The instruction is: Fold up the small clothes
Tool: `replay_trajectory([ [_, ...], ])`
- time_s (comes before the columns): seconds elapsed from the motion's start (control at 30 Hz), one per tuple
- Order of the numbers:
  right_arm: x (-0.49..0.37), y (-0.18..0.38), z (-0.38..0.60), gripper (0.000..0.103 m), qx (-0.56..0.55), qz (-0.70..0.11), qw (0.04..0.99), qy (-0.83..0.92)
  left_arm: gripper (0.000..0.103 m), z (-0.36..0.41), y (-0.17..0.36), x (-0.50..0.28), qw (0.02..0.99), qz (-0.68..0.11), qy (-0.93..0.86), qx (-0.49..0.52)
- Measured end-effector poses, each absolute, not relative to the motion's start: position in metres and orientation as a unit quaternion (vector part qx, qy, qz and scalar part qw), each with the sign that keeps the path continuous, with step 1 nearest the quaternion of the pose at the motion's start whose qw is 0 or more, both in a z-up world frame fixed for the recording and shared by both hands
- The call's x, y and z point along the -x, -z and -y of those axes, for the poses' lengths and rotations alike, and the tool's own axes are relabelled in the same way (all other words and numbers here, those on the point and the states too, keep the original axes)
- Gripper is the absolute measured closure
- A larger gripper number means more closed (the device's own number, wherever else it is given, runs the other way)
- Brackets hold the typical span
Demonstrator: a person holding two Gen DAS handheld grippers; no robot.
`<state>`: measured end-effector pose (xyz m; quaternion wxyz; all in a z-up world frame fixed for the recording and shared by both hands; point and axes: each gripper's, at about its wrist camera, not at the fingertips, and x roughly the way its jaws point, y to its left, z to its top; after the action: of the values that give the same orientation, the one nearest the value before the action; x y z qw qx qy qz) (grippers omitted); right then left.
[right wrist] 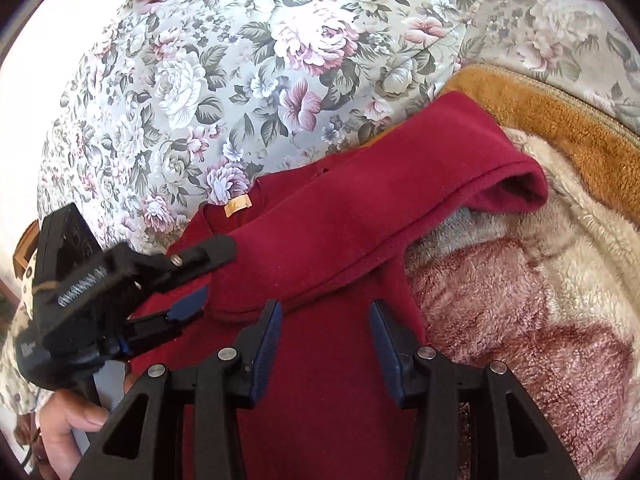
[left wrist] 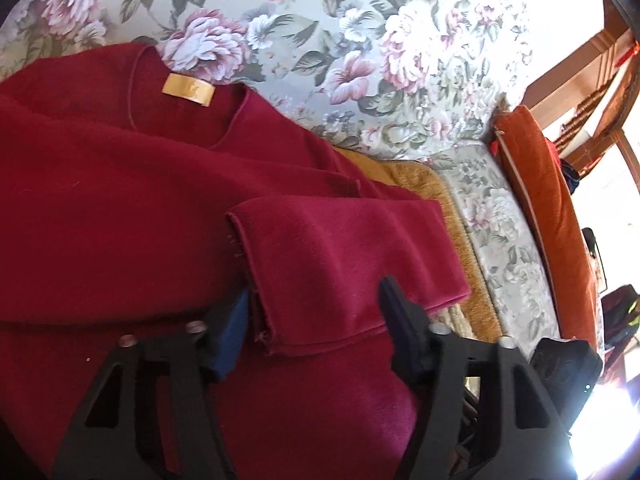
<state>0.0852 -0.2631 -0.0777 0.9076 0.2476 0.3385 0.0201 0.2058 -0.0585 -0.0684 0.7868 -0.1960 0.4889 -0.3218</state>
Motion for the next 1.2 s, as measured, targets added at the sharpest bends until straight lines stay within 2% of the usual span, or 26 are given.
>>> replay_trajectory([
  [0.1,-0.087,0.078,0.263,0.059,-0.247,-0.340,0.907,-0.020,0.079,0.052,0.075,-0.208,0.784,-0.494,0.306,0.218],
  [0.13,-0.087,0.078,0.264,0.059,-0.248,-0.339,0.907,-0.020,0.094,0.051,0.077,-0.209,0.782,-0.496,0.304,0.225],
  [0.17,-0.086,0.078,0.264,0.059,-0.248,-0.339,0.907,-0.020,0.096,0.051,0.078,-0.209,0.782,-0.497,0.300,0.228],
  [0.4,-0.079,0.073,0.271,0.060,-0.254,-0.326,0.911,-0.003,0.098,0.046,0.030,-0.206,0.830,-0.437,0.290,0.191],
  [0.67,-0.079,0.075,0.272,0.059,-0.263,-0.330,0.907,-0.005,0.098,-0.039,-0.023,-0.235,0.864,-0.386,0.250,0.206],
  [0.9,-0.081,0.077,0.271,0.059,-0.264,-0.335,0.905,-0.008,0.098,-0.119,0.006,-0.240,0.860,-0.406,0.194,0.240],
  [1.2,-0.082,0.078,0.271,0.059,-0.265,-0.335,0.904,-0.009,0.098,-0.134,0.057,-0.237,0.852,-0.445,0.151,0.230],
])
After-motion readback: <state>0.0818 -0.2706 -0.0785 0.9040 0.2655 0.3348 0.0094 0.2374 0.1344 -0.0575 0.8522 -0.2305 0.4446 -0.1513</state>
